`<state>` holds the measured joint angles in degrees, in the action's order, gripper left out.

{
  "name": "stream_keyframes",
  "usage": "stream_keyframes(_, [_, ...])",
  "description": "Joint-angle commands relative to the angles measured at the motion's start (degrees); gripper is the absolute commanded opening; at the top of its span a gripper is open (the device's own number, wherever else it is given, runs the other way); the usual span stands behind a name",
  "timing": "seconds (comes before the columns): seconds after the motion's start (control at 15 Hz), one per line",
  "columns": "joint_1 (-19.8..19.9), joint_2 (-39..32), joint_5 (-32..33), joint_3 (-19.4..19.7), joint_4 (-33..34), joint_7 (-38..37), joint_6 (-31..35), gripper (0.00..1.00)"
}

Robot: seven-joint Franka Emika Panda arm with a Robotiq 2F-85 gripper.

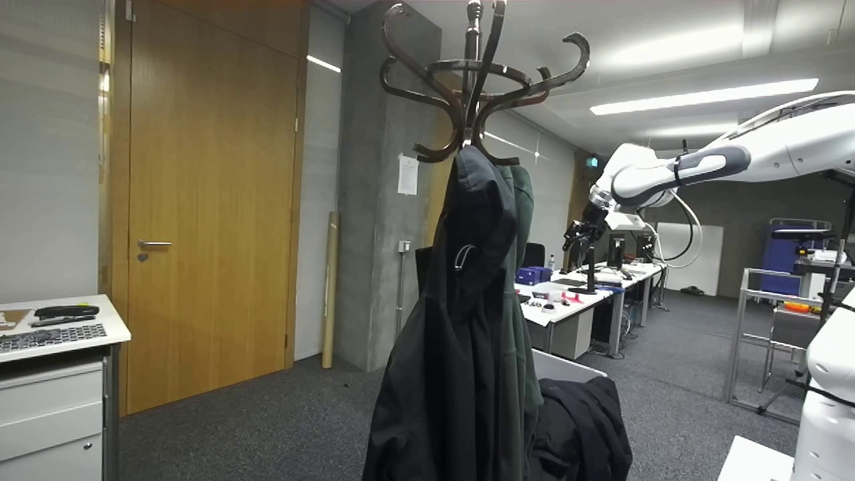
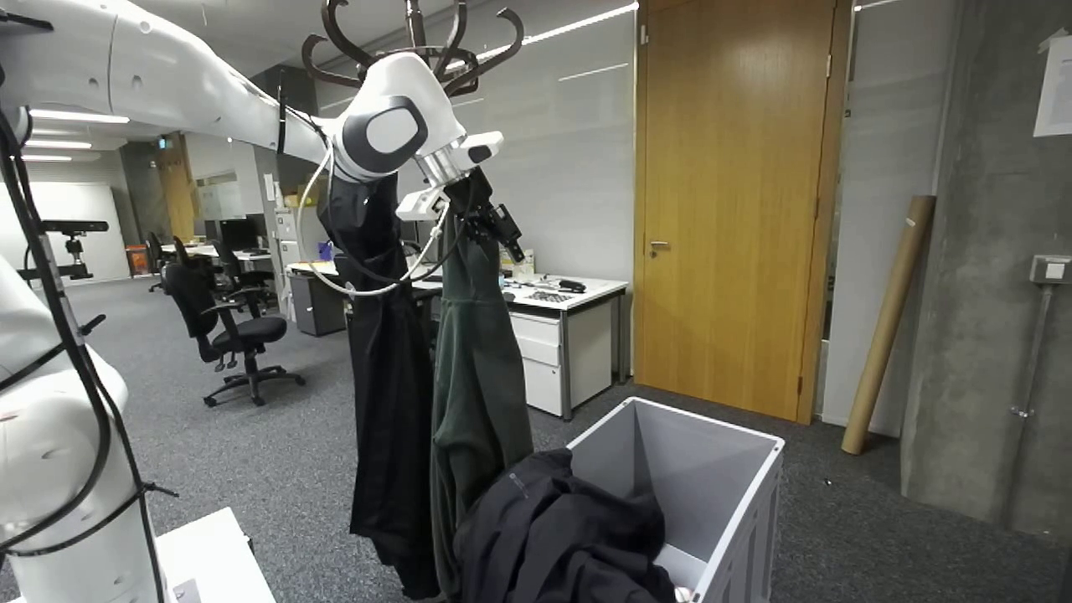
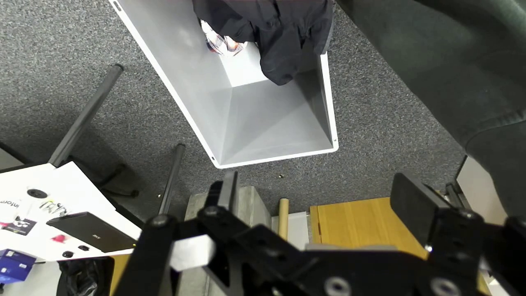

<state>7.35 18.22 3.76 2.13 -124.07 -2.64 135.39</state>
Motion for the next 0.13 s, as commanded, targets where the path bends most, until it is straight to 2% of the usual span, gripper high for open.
stream_keyframes(0.0, [-0.6, 0.0, 0.2, 0.6, 0.1, -0.1, -0.2, 1.00])
stream_keyframes(0.07, [-0.6, 0.0, 0.2, 0.6, 0.1, -0.1, -0.2, 1.00])
